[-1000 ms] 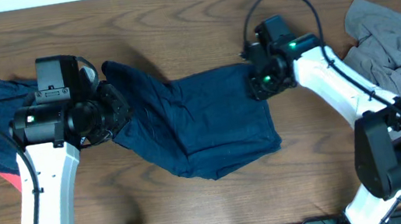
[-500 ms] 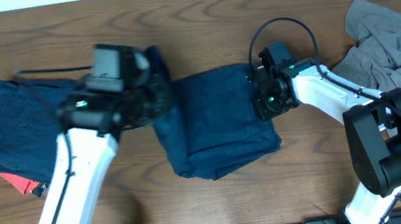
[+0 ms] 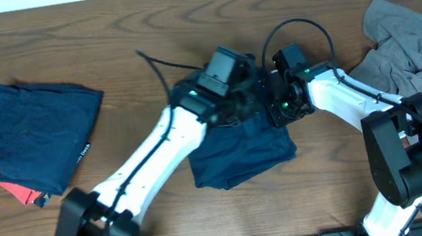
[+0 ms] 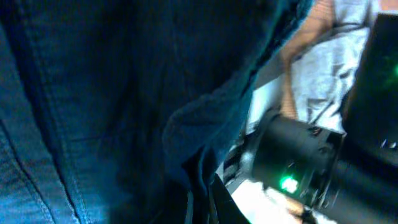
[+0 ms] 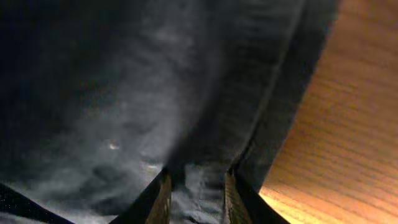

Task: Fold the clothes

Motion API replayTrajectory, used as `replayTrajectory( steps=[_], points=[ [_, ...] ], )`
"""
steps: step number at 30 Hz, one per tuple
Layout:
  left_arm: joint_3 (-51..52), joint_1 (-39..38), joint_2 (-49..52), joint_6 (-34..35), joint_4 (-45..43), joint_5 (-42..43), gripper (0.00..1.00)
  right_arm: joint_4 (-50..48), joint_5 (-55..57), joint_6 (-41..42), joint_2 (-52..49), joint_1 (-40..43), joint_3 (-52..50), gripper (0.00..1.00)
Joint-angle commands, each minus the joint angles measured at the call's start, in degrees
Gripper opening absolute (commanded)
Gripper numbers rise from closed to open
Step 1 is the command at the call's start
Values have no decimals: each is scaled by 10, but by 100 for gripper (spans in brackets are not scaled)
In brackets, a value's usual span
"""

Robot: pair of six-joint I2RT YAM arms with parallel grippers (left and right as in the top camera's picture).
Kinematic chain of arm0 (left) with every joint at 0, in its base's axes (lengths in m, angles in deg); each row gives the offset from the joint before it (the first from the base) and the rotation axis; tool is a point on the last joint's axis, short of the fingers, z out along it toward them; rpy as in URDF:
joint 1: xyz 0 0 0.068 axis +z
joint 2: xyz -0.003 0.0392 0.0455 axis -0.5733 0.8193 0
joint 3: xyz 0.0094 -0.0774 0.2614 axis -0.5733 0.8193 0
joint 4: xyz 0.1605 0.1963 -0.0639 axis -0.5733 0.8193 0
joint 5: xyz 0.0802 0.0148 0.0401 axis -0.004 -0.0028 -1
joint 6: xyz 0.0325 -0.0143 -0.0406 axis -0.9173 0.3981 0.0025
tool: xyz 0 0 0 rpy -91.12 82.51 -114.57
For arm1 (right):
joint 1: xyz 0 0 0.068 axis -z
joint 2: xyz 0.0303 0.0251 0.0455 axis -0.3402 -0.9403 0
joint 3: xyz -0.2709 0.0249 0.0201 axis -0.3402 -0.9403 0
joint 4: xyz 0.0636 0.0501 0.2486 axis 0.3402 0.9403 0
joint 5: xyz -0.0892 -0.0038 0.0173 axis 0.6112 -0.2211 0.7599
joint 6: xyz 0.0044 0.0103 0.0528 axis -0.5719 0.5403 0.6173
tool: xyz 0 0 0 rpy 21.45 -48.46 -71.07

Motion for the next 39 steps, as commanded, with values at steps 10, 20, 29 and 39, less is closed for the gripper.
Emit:
replayTrajectory(
  steps=[10, 20, 29, 39],
  points=[
    [-13, 112, -47, -143, -63, -36, 78, 202, 149, 87, 70, 70, 147, 32],
    [-13, 205, 28, -224, -128, -121, 77, 226, -108, -7, 159, 38, 181, 48],
    [-13, 207, 150, -224, -104, -121, 77, 126, -104, 76, 145, -76, 58, 50],
    [-13, 207, 186, -224, 52, -121, 77, -57, -26, 138, 144, -99, -145, 67]
  ],
)
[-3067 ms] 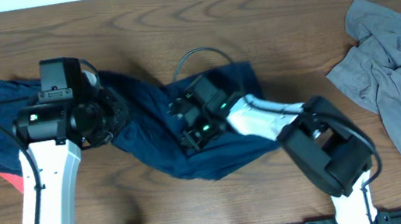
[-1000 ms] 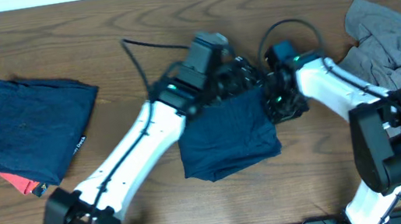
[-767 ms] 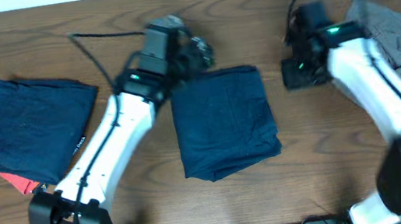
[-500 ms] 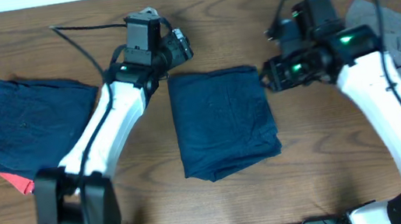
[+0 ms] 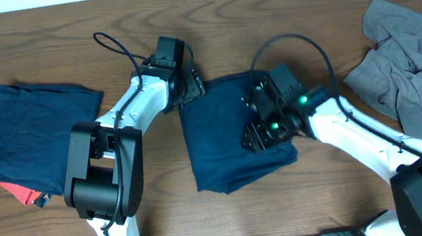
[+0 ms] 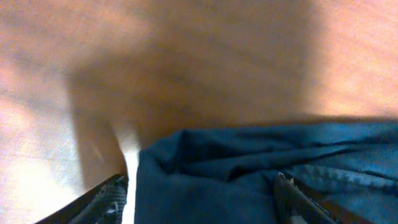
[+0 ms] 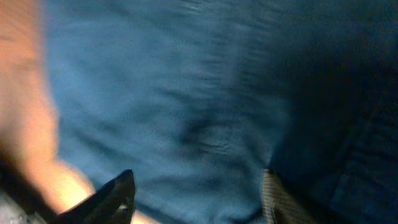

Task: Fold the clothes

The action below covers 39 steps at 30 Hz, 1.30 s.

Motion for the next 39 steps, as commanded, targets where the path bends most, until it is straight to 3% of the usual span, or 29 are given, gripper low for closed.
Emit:
replayTrajectory(
  steps=[1, 7, 10, 14, 20, 23, 29, 39],
  points=[
    [0, 2, 5, -9, 70, -8, 77, -31, 68, 34, -3, 0, -55, 68],
    [0, 1, 5, -8, 270, -7, 77, -77, 207, 49, -3, 43, -99, 69],
    [0, 1, 5, -9, 343, 5, 77, -126, 293, 48, -3, 78, -96, 74],
    [0, 1, -2, -24, 377, 51, 79, -191, 268, 2, -3, 127, -72, 78],
    [0, 1, -58, -40, 301, 108, 83, -187, 213, -17, -3, 138, -51, 79],
    [0, 0, -79, -74, 211, 177, 98, -176, 213, -17, -3, 128, -52, 79],
    [0, -8, -59, -79, 99, 269, 98, -166, 213, -17, -3, 123, -52, 80],
    [0, -73, 18, -77, 33, 315, 98, -165, 213, -16, -3, 123, -52, 80]
  ],
)
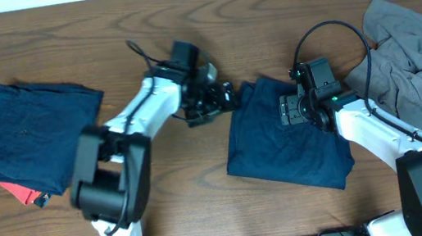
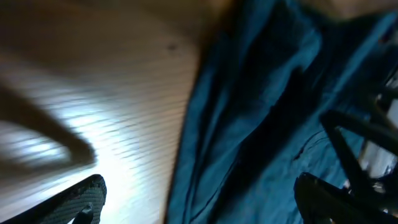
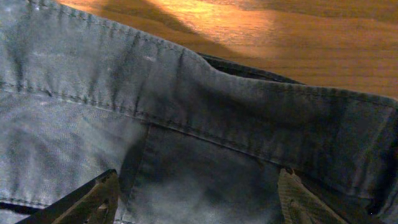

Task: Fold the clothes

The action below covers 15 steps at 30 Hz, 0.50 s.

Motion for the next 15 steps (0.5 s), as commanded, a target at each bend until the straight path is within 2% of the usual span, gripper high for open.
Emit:
replayTrajectory(
  steps=[1, 8, 9, 13, 14, 15],
  points=[
    [0, -32, 29, -8, -10, 25, 98, 2, 0, -8, -5, -4, 9, 80],
    [0, -92, 58, -7, -39, 29, 99, 10, 0, -8, -5, -3, 9, 80],
    [0, -97, 58, -8, -44, 29, 93, 10, 0, -8, -5, -3, 9, 80],
    [0, -98, 56, -8, -70, 29, 35, 16, 0, -8, -5, -3, 9, 78],
    [0, -93, 55, -8, -74, 28, 26, 19, 0, -8, -5, -3, 9, 77],
    [0, -87, 52, -8, -75, 24, 22, 21, -2, -8, -4, -3, 9, 78]
  ],
)
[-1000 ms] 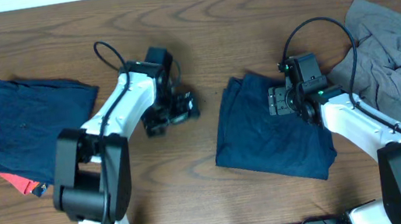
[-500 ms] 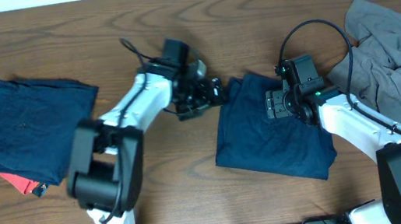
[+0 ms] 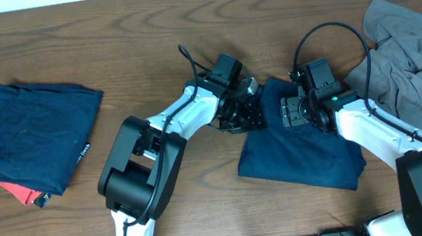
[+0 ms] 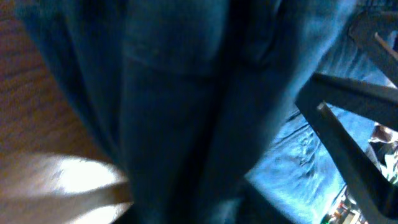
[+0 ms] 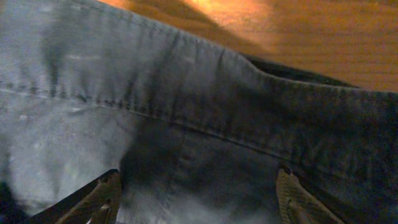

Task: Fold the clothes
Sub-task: 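Lift the folded shorts with the left gripper and place them on the left stack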

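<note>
A navy garment (image 3: pixel 298 149) lies folded right of the table's middle, with a stitched band (image 5: pixel 186 93) along its far edge. My left gripper (image 3: pixel 248 117) is at its upper left edge. Dark cloth (image 4: pixel 180 112) fills the left wrist view and bunches toward the jaws, which look shut on it; the fingers are hidden. My right gripper (image 3: pixel 286 113) (image 5: pixel 199 199) stands open over the band, its fingers (image 5: pixel 102 199) spread wide on the cloth.
A folded navy stack (image 3: pixel 32 143) with something red (image 3: pixel 19 193) under it lies at the left. A crumpled grey garment (image 3: pixel 417 56) covers the right end. Both arms meet near the middle of the wooden table (image 3: pixel 140 28).
My left gripper was open on the table just left of the garment; now it is at the garment's left edge with cloth in it. The right gripper stays open on the band.
First both grippers were shut on the navy garment, close together at mid-table. Then it lay flat in the middle, with both grippers open at its left corner and right side. Later it lay further right under the open right gripper. Now the left gripper holds its edge.
</note>
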Motion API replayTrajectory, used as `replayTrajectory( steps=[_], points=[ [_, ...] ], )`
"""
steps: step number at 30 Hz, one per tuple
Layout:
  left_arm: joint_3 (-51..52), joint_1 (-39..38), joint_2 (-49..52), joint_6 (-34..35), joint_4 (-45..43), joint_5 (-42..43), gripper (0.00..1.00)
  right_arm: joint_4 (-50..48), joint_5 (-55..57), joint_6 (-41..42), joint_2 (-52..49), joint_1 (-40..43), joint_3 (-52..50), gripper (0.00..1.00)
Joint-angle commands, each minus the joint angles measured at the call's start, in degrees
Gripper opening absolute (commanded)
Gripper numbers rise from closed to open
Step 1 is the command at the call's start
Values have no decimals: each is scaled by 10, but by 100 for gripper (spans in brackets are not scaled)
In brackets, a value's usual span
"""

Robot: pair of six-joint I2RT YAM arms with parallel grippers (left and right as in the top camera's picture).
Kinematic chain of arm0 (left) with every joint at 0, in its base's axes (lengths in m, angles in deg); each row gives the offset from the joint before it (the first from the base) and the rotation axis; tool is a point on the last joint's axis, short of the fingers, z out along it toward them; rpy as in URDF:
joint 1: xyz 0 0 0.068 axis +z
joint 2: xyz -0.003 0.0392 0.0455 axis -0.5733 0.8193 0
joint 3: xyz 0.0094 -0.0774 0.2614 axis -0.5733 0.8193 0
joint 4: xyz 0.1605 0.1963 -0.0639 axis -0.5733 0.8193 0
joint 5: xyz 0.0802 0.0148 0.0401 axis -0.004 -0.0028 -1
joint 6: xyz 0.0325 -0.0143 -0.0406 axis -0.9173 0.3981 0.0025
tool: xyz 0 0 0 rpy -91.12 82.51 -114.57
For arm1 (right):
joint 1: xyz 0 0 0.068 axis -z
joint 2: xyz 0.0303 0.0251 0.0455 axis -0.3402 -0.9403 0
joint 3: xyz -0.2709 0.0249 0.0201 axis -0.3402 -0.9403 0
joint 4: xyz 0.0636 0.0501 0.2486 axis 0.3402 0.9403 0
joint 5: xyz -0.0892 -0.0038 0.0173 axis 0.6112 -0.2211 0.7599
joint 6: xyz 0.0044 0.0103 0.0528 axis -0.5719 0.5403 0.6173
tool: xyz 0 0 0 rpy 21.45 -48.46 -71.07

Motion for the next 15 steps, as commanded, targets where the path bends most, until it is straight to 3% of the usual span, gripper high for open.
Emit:
replayTrajectory(
  steps=[1, 2, 9, 15],
  points=[
    [4, 20, 0, -8, -3, -16, 19, 5, -8, -8, -2, -3, 9, 79],
    [4, 29, -4, -11, 1, -29, 7, 12, -20, -8, 3, 0, 12, 80],
    [-1, 125, -97, -49, 76, -193, 6, 59, -32, -23, 98, 28, 31, 82],
    [-32, 263, -238, -90, 153, -310, 6, 80, -32, -38, 169, 45, 30, 85]
  ],
)
